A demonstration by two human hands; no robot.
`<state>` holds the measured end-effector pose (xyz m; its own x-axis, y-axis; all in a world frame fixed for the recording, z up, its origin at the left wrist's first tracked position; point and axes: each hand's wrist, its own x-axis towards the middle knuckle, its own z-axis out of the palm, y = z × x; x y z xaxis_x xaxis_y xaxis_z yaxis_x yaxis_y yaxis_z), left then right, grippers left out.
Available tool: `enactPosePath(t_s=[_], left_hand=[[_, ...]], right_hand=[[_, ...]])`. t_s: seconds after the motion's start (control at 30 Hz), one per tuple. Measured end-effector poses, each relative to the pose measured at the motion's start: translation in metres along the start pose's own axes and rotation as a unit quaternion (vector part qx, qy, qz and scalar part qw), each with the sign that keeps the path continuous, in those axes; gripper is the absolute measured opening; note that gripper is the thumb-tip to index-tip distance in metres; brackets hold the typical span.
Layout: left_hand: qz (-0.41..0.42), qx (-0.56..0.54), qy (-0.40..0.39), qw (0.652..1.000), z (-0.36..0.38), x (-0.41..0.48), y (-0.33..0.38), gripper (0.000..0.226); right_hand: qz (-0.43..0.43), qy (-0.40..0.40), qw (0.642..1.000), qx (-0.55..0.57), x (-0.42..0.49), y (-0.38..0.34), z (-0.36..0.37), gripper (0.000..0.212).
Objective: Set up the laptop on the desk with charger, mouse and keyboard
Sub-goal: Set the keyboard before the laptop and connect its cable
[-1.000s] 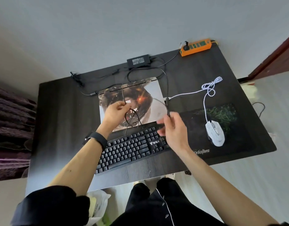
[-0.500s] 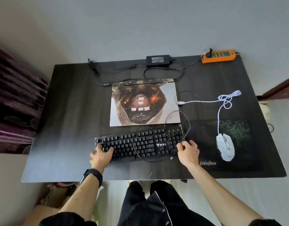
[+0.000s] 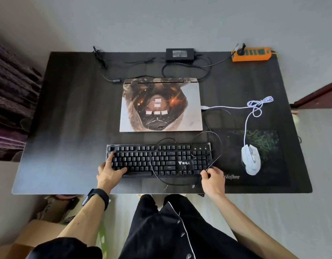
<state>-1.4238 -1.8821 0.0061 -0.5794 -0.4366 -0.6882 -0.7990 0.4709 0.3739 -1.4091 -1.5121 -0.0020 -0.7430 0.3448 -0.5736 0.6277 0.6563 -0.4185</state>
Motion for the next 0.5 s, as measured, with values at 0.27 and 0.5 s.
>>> enactPosePath(t_s=[0.27,0.5], left_hand=[[0.001,-0.006,0.016,1.000,-0.006,-0.001,-0.004,0.084],[-0.012,0.017,0.031,0.999,0.002,-0.007,-0.011,0.087]], right_hand=[[0.015,0.007,0.999,0.045,-0.003,-0.008,0.003,0.039],[0.004,-0.001,0.999,0.036,-0.019,0.003,0.008,0.035]])
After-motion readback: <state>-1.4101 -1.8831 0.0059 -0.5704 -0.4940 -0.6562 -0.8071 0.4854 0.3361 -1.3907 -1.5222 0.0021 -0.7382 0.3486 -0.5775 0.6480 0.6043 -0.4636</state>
